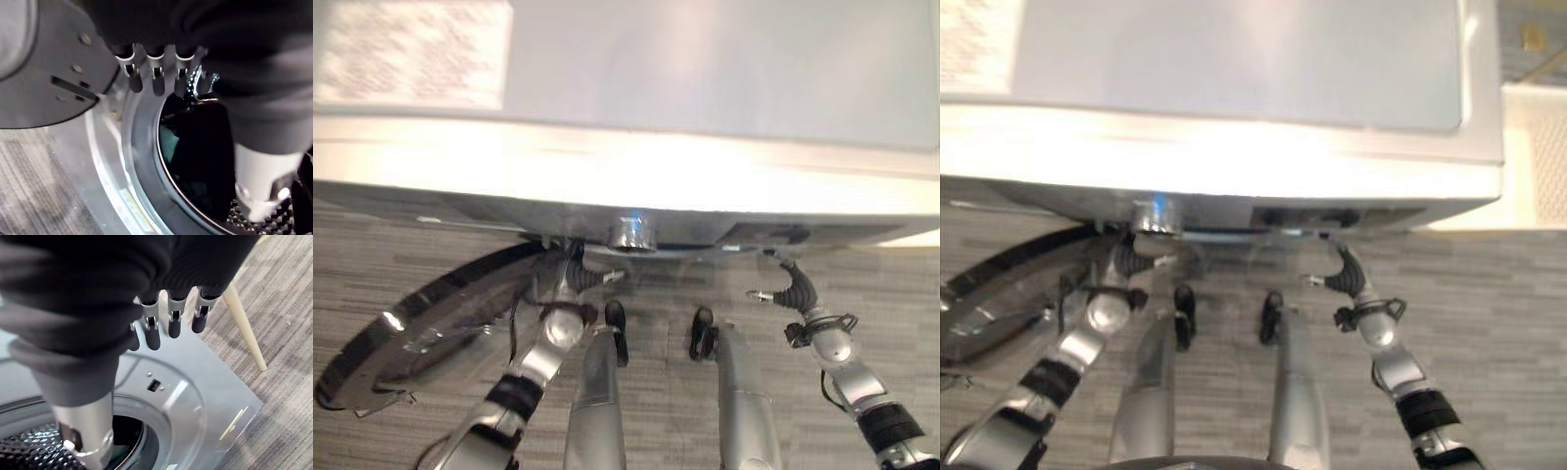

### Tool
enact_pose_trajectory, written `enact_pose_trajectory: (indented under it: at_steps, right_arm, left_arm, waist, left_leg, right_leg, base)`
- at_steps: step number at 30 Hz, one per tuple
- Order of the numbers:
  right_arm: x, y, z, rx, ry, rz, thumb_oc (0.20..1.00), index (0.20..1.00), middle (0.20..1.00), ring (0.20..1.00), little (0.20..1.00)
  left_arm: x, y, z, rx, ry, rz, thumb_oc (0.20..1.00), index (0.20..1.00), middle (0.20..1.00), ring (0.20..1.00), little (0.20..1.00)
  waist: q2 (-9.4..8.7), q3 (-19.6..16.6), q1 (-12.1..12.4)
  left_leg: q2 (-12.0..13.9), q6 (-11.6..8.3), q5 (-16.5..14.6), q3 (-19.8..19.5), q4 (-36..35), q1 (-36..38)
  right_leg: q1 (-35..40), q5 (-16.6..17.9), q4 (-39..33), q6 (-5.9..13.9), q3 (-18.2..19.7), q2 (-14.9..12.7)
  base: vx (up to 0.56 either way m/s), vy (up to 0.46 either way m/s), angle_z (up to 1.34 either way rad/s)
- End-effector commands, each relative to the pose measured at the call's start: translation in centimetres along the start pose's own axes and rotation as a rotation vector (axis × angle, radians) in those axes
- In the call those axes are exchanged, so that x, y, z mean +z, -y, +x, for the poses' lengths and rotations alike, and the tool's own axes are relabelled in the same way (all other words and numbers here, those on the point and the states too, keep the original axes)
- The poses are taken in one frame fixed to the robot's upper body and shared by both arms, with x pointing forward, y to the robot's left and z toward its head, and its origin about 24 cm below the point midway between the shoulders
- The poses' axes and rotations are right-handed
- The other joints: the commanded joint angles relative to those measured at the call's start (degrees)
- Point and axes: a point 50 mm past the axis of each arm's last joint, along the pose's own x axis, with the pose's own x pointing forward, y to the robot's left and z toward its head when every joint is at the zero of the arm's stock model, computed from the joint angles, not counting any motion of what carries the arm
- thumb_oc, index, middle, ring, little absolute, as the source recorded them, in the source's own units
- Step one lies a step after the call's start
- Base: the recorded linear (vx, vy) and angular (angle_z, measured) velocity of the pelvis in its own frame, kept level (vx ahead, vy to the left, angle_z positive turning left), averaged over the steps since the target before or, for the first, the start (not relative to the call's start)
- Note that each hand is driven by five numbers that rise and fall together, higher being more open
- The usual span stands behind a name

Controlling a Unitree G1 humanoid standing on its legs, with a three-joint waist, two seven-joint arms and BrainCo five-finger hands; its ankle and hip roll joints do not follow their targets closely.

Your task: Grab the laundry basket,head to the washer,open it,put in the laundry and shut it.

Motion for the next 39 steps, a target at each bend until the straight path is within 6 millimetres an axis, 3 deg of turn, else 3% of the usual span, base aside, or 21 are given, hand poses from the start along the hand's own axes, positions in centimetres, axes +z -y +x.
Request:
enact_pose_trajectory:
  at_steps: [1, 2, 3, 7, 12, 14, 16, 20, 23, 24, 25, 26, 27, 28, 30, 31, 33, 34, 35, 36, 39]
  right_arm:
    - [-2.1, 0.3, -1.5, -0.010, -0.069, -0.034, 1.000, 1.000, 1.000, 1.000, 1.000]
    - [-5.0, -1.0, -3.6, 0.013, -0.204, 0.002, 1.000, 1.000, 1.000, 1.000, 1.000]
    - [-5.0, -1.0, -3.6, 0.013, -0.204, 0.002, 1.000, 1.000, 1.000, 1.000, 1.000]
    - [-7.3, -1.8, -6.1, 0.019, -0.320, 0.059, 1.000, 1.000, 1.000, 1.000, 1.000]
    - [-7.9, -2.1, -7.0, 0.015, -0.357, 0.079, 1.000, 1.000, 1.000, 1.000, 1.000]
    - [-7.4, -2.6, -6.5, 0.003, -0.346, 0.105, 1.000, 1.000, 1.000, 1.000, 1.000]
    - [-7.4, -2.7, -6.5, 0.003, -0.345, 0.105, 1.000, 1.000, 1.000, 1.000, 1.000]
    - [-7.1, -4.0, -6.1, 0.029, -0.345, 0.157, 1.000, 1.000, 1.000, 1.000, 1.000]
    - [-7.4, -4.7, -6.7, 0.060, -0.367, 0.161, 1.000, 1.000, 1.000, 1.000, 1.000]
    - [-7.6, -5.0, -6.8, 0.065, -0.380, 0.156, 1.000, 1.000, 1.000, 1.000, 1.000]
    - [-7.6, -5.0, -6.8, 0.066, -0.380, 0.157, 1.000, 1.000, 1.000, 1.000, 1.000]
    - [-7.3, -5.0, -6.4, 0.061, -0.365, 0.158, 1.000, 1.000, 1.000, 1.000, 1.000]
    - [-7.3, -5.0, -6.4, 0.061, -0.365, 0.158, 1.000, 1.000, 1.000, 1.000, 1.000]
    - [-7.4, -4.7, -6.5, 0.054, -0.363, 0.144, 1.000, 1.000, 1.000, 1.000, 1.000]
    - [-7.8, -4.2, -7.0, 0.042, -0.376, 0.133, 1.000, 1.000, 1.000, 1.000, 1.000]
    - [-8.2, -3.7, -7.2, 0.032, -0.390, 0.117, 1.000, 1.000, 1.000, 1.000, 1.000]
    - [-8.5, -3.1, -7.6, 0.023, -0.400, 0.105, 1.000, 1.000, 1.000, 1.000, 1.000]
    - [-8.7, -2.9, -7.8, 0.025, -0.411, 0.110, 1.000, 1.000, 1.000, 1.000, 1.000]
    - [-8.7, -2.9, -7.8, 0.025, -0.411, 0.110, 1.000, 1.000, 1.000, 1.000, 1.000]
    - [-9.0, -2.8, -8.2, 0.030, -0.424, 0.113, 1.000, 1.000, 1.000, 1.000, 1.000]
    - [-9.4, -3.1, -8.5, 0.035, -0.449, 0.120, 1.000, 1.000, 1.000, 1.000, 1.000]
  left_arm:
    - [-1.7, -0.2, -1.6, 0.026, -0.028, -0.133, 1.000, 1.000, 1.000, 1.000, 1.000]
    - [-6.3, 1.4, -6.0, 0.023, -0.233, -0.258, 1.000, 1.000, 1.000, 1.000, 1.000]
    - [-6.3, 1.4, -6.0, 0.023, -0.233, -0.258, 1.000, 1.000, 1.000, 1.000, 1.000]
    - [-9.5, 2.0, -10.4, 0.008, -0.384, -0.310, 1.000, 1.000, 1.000, 1.000, 1.000]
    - [-10.2, 2.0, -11.3, 0.000, -0.413, -0.294, 1.000, 1.000, 1.000, 1.000, 1.000]
    - [-9.9, 1.2, -10.5, 0.025, -0.389, -0.261, 1.000, 1.000, 1.000, 1.000, 1.000]
    - [-9.9, 1.2, -10.4, 0.025, -0.389, -0.261, 1.000, 1.000, 1.000, 1.000, 1.000]
    - [-8.1, -0.2, -7.7, 0.040, -0.284, -0.193, 1.000, 1.000, 1.000, 1.000, 1.000]
    - [-7.9, 0.1, -7.8, 0.038, -0.281, -0.198, 1.000, 1.000, 1.000, 1.000, 1.000]
    - [-7.9, 0.1, -7.9, 0.050, -0.282, -0.195, 1.000, 1.000, 1.000, 1.000, 1.000]
    - [-7.9, 0.1, -7.9, 0.050, -0.282, -0.194, 1.000, 1.000, 1.000, 1.000, 1.000]
    - [-7.7, 0.3, -8.1, 0.056, -0.273, -0.199, 1.000, 1.000, 1.000, 1.000, 1.000]
    - [-7.7, 0.3, -8.1, 0.056, -0.273, -0.199, 1.000, 1.000, 1.000, 1.000, 1.000]
    - [-7.8, 0.7, -8.3, 0.058, -0.288, -0.217, 1.000, 1.000, 1.000, 1.000, 1.000]
    - [-8.0, 0.9, -8.6, 0.059, -0.299, -0.232, 1.000, 1.000, 1.000, 1.000, 1.000]
    - [-7.9, 0.9, -8.5, 0.063, -0.296, -0.228, 1.000, 1.000, 1.000, 1.000, 1.000]
    - [-7.5, 0.9, -8.4, 0.043, -0.269, -0.217, 1.000, 1.000, 1.000, 1.000, 1.000]
    - [-7.4, 0.9, -8.5, 0.028, -0.259, -0.216, 1.000, 1.000, 1.000, 1.000, 1.000]
    - [-7.4, 0.9, -8.5, 0.028, -0.258, -0.217, 1.000, 1.000, 1.000, 1.000, 1.000]
    - [-7.1, 1.1, -8.6, 0.008, -0.241, -0.222, 1.000, 1.000, 1.000, 1.000, 1.000]
    - [-6.7, 1.6, -8.5, 0.001, -0.231, -0.228, 1.000, 1.000, 1.000, 1.000, 1.000]
  waist:
    - [-0.26, -2.3, -0.6]
    - [-0.45, -2.9, 0.1]
    - [-0.47, -2.7, 0.1]
    - [-0.14, -6.4, 0.5]
    - [-0.28, -8.3, 0.5]
    - [-0.86, -7.8, 0.4]
    - [-0.90, -7.8, 0.5]
    - [0.36, -6.9, 1.7]
    - [-0.37, -8.3, 3.4]
    - [-1.46, -8.7, 5.4]
    - [-1.65, -8.6, 5.3]
    - [-2.18, -8.1, 7.5]
    - [-2.14, -8.2, 7.5]
    - [-1.27, -8.3, 7.9]
    - [-0.41, -7.8, 7.6]
    - [-0.03, -6.3, 7.5]
    - [0.12, -5.2, 6.3]
    - [-1.33, -5.2, 4.9]
    - [-1.23, -5.3, 4.8]
    - [-2.12, -5.9, 3.5]
    - [-1.57, -6.9, 2.6]
  left_leg:
    - [-0.3, 0.69, 2.2, -0.2, -12.0, 12.6]
    - [-1.6, 0.57, 4.5, 0.6, -22.4, 25.8]
    - [-1.6, 0.57, 4.6, 0.6, -22.5, 26.1]
    - [-2.2, 0.45, 6.7, 1.9, -32.9, 38.7]
    - [-3.4, 0.66, 7.4, 3.1, -38.1, 45.3]
    - [-3.5, 0.93, 8.7, 4.9, -41.5, 46.7]
    - [-3.6, 0.95, 8.8, 5.0, -41.6, 46.6]
    - [-0.6, 1.48, 12.7, 4.9, -40.0, 40.6]
    - [-1.1, 1.16, 15.4, 3.9, -40.9, 38.6]
    - [-1.3, 0.70, 17.5, 3.8, -40.6, 34.8]
    - [-1.5, 0.71, 17.4, 3.8, -40.6, 34.9]
    - [-1.3, -1.59, 21.7, 3.8, -40.9, 30.2]
    - [-1.2, -1.64, 21.8, 3.7, -40.9, 30.1]
    - [-1.1, -3.33, 24.3, 3.2, -42.3, 27.6]
    - [-1.2, -4.26, 25.1, 2.8, -42.9, 27.0]
    - [-1.4, -5.34, 25.0, 3.2, -42.2, 26.3]
    - [-2.0, -4.12, 21.8, 3.5, -37.7, 27.4]
    - [-3.0, -1.73, 14.6, 1.7, -29.8, 28.9]
    - [-2.9, -1.73, 14.6, 1.6, -29.7, 28.7]
    - [-2.5, -0.97, 8.7, 1.1, -25.0, 31.5]
    - [-1.5, -0.96, 7.4, -1.5, -26.4, 36.5]
  right_leg:
    - [11.7, 11.3, -20.2, 2.98, -1.2, 1.6]
    - [24.7, 14.4, -30.1, 4.31, -1.7, 2.1]
    - [25.0, 14.5, -30.3, 4.32, -1.7, 2.1]
    - [37.2, 18.2, -41.1, 6.19, -1.3, 2.7]
    - [42.7, 21.3, -47.4, 7.67, -0.4, 3.0]
    - [41.2, 25.5, -47.6, 9.84, 1.2, 2.8]
    - [41.0, 25.6, -47.6, 9.86, 1.4, 2.8]
    - [40.0, 15.7, -33.1, 7.98, 4.3, 7.0]
    - [45.9, 12.5, -28.1, 7.23, 7.0, 9.8]
    - [50.3, 9.5, -32.2, 6.18, 7.9, 10.8]
    - [50.6, 9.4, -32.3, 6.20, 7.8, 10.6]
    - [52.6, 4.6, -41.5, 2.83, 7.3, 12.4]
    - [52.5, 4.7, -41.5, 2.78, 7.3, 12.5]
    - [51.8, 4.1, -44.8, 1.08, 8.1, 14.8]
    - [51.6, 5.0, -46.0, 1.01, 7.6, 15.8]
    - [51.1, 5.7, -45.4, 0.75, 6.8, 15.8]
    - [49.6, 7.4, -45.0, 1.15, 5.2, 14.6]
    - [47.7, 10.3, -45.4, 1.95, 3.9, 11.5]
    - [47.6, 10.4, -45.4, 1.94, 3.8, 11.6]
    - [46.8, 11.5, -46.0, 2.23, 3.2, 9.4]
    - [46.4, 11.8, -45.8, 2.46, 3.0, 8.6]
  base:
    - [0.26, 0.057, 0.10]
    - [0.24, 0.050, -0.02]
    - [0.30, 0.058, -0.05]
    - [0.19, 0.077, -0.11]
    - [0.10, 0.119, -0.07]
    - [-0.11, 0.105, -0.34]
    - [-0.15, 0.024, -0.46]
    - [-0.34, 0.073, -0.06]
    - [-0.30, -0.036, 0.29]
    - [-0.24, -0.070, 0.47]
    - [-0.55, -0.174, 0.31]
    - [-0.29, -0.107, 0.04]
    - [-0.52, -0.183, -0.12]
    - [-0.22, -0.079, -0.14]
    - [-0.28, -0.082, 0.17]
    - [-0.44, -0.031, 0.68]
    - [-0.49, 0.039, 0.63]
    - [-0.36, 0.049, 0.31]
    - [-0.41, 0.107, 0.29]
    - [-0.15, 0.066, 0.29]
    - [-0.06, 0.141, 0.30]
